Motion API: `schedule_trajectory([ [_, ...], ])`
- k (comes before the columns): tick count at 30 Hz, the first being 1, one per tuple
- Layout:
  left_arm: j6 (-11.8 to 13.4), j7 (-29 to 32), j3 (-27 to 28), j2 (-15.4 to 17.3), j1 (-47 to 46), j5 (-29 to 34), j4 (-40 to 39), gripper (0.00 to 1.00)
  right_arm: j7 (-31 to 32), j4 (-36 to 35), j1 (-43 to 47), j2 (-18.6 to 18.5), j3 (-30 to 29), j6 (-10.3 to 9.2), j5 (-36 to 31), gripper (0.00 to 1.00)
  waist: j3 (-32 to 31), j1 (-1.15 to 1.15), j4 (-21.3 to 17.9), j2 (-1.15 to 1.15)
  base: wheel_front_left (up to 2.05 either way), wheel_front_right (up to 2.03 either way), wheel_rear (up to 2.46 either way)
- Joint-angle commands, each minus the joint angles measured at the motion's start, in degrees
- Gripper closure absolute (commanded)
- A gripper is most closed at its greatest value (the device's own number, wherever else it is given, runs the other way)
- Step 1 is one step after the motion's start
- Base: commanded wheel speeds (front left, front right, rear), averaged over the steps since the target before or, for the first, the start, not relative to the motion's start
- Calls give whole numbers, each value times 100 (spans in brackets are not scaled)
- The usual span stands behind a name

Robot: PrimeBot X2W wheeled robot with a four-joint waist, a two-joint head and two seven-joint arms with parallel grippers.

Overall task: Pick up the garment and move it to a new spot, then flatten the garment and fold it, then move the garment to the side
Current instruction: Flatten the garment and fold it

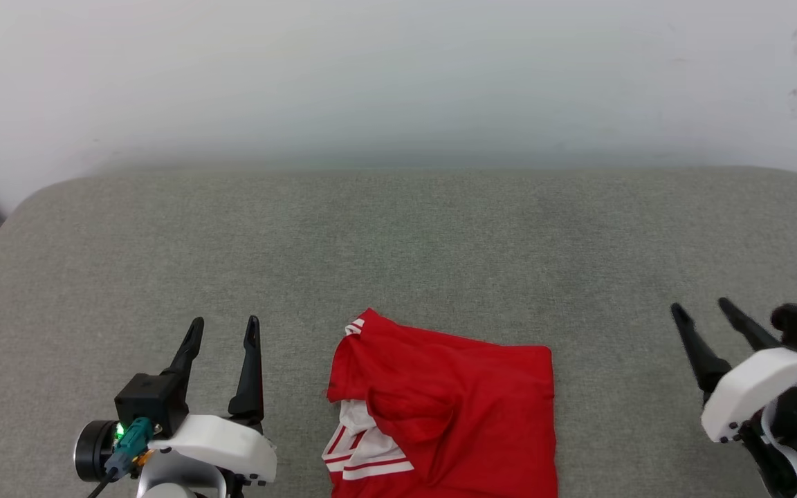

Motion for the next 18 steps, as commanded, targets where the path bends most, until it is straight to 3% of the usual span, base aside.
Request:
schedule_trajectory([
  [1,33,12,16,37,72,6,-23,0,-120,-159,176,62,-197,-1,-195,0,-20,0,-56,0,0,0,0],
  [5,107,9,56,80,135,4,-30,0,-452,-944,757,425,-1017,-1,-836,0,-43,0,-123,0,0,0,0],
  [9,134,7,53,112,214,13,-15,0,-479,-1789,1316,846,-1421,-1,-1265,0,-83,0,-141,0,0,0,0],
  [18,216,43,2,208,418,42,36,0,-103,-3197,2236,1422,-1502,-1,-1711,0,-185,0,-208,0,0,0,0],
])
